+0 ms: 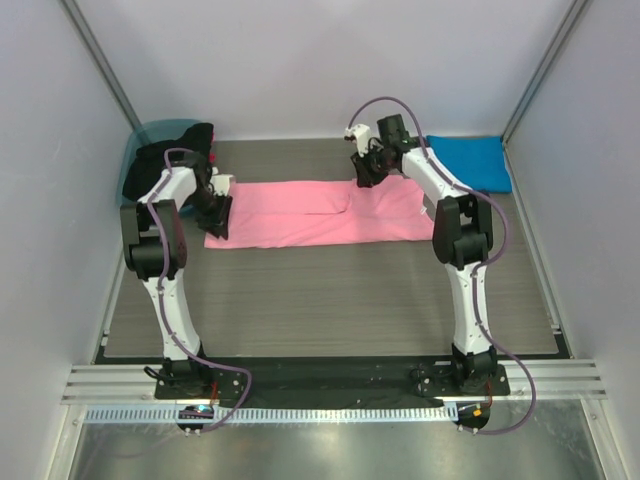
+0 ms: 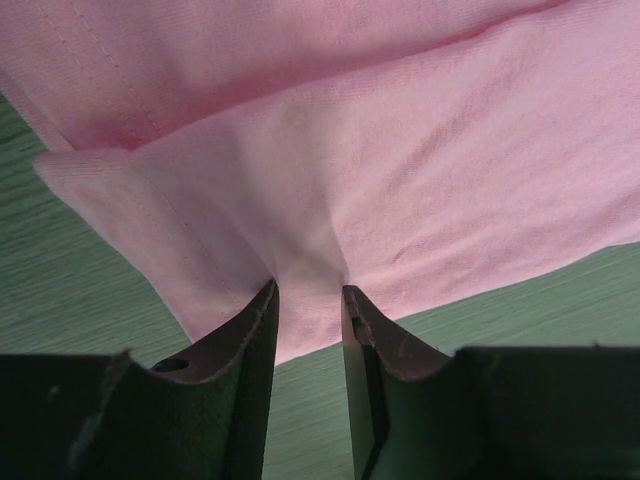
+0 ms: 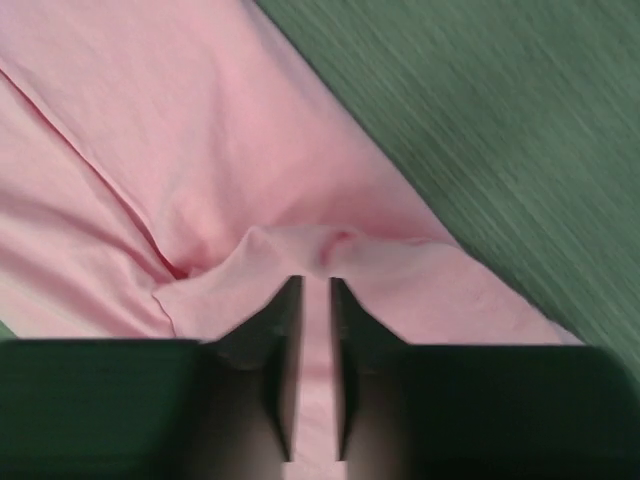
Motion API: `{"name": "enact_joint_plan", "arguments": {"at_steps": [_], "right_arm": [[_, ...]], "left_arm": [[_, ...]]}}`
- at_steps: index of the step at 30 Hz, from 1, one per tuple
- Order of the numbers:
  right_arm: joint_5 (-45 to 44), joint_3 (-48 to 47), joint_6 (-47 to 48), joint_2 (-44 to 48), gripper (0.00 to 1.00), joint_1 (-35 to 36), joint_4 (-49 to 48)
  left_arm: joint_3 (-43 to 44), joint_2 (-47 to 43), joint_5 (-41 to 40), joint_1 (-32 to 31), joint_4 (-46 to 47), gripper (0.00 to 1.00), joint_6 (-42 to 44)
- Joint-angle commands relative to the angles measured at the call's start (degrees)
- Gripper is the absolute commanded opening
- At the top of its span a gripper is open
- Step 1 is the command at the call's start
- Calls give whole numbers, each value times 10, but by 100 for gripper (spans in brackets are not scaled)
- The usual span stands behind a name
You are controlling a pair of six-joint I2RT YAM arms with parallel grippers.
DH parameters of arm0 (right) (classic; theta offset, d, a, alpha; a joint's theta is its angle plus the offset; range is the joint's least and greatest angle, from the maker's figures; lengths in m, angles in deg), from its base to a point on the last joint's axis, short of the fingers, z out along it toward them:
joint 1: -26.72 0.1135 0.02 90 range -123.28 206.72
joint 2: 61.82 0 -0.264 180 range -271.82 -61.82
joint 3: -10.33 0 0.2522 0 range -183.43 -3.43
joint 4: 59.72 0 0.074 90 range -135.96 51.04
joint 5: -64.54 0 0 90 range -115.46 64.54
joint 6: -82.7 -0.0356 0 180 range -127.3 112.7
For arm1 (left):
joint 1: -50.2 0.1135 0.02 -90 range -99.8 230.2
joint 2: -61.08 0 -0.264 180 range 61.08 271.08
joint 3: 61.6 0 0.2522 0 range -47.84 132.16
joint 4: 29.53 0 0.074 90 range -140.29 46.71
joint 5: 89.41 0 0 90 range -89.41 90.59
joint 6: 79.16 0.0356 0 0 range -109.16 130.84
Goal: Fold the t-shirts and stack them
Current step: Fold the tshirt
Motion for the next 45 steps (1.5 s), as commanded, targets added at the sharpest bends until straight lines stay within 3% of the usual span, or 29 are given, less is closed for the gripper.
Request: {"name": "enact_joint_plan", "arguments": {"at_steps": [1,4,10,16,36,39,40,43,45], "right_arm": [[-23,-35,-11,-3,33,15,-29],[-49,-28,-24,14,44,14,-40],[-55,42,-29,111,45,4,-46],[-56,127,-32,183,46,3,-45],[-77,235,-20,273,46,2,-42],[-77,235,-22,271,46,3,-42],[-77,237,-21,271,46,3,-42],[-79,245,-18,272,46,3,-43],[-82,247,-19,271,46,2,-43]], "left_arm": [[8,-27,-6,1,2,34,16],[27,-51,4,0,-6,38,31],[32,-116,-5,-26,-67,48,201],[-28,-135,-73,-65,-122,47,351],[-26,-14,-124,-77,-25,46,314],[-28,-9,-128,-77,-18,40,310],[-29,-9,-129,-77,-24,22,309],[-46,-12,-122,-77,-36,0,305],[-64,-32,-115,-77,-40,0,304]]}}
